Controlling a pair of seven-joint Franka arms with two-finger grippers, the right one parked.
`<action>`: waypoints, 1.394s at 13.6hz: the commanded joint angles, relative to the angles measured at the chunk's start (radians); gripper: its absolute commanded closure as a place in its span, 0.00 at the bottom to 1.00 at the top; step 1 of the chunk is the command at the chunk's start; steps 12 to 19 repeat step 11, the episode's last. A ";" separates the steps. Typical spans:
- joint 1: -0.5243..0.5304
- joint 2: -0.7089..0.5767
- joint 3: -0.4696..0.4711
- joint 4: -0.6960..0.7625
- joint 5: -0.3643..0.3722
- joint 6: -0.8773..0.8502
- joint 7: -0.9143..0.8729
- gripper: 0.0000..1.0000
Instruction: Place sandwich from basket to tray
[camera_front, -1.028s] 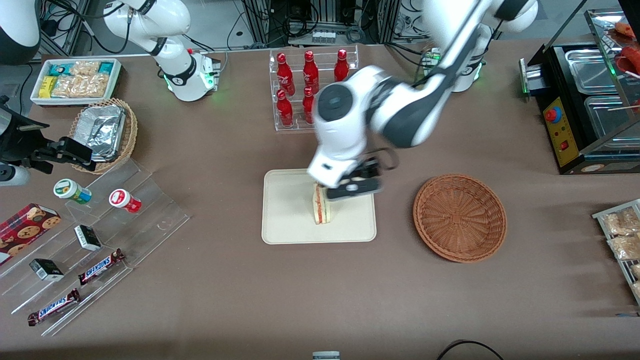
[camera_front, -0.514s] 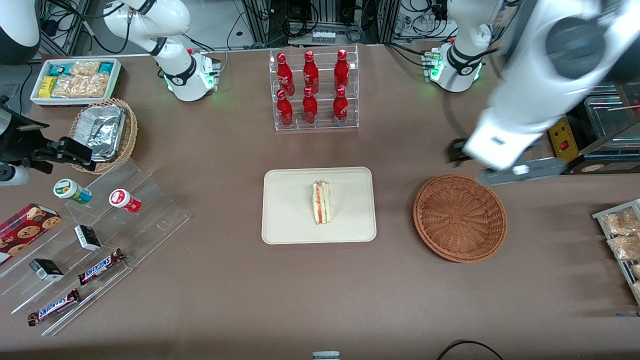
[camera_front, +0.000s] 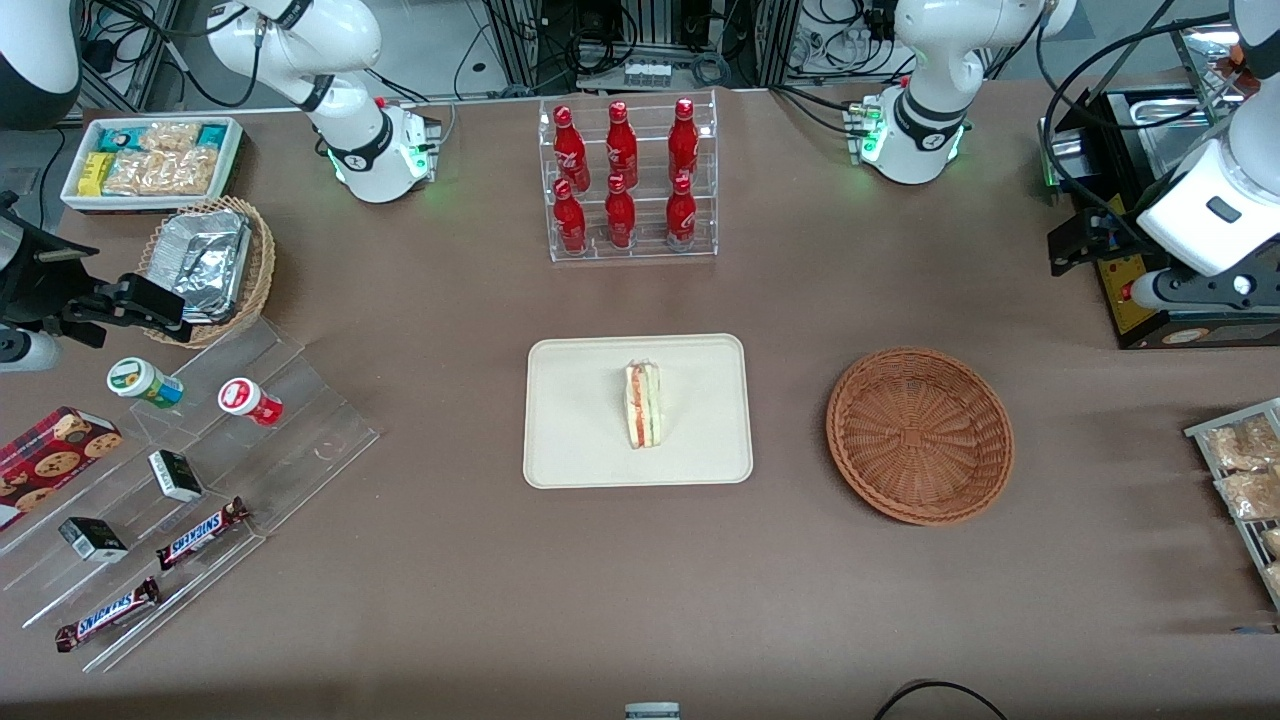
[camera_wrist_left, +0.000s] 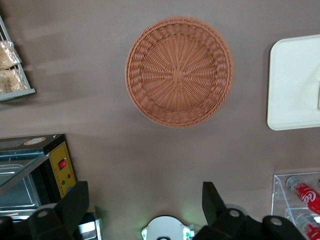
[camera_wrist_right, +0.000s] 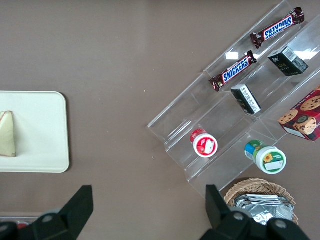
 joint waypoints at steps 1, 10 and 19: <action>-0.066 -0.098 0.093 -0.110 -0.014 0.053 0.045 0.00; -0.132 -0.082 0.174 -0.052 -0.023 0.045 0.049 0.00; -0.132 -0.084 0.176 -0.059 -0.021 0.044 0.041 0.00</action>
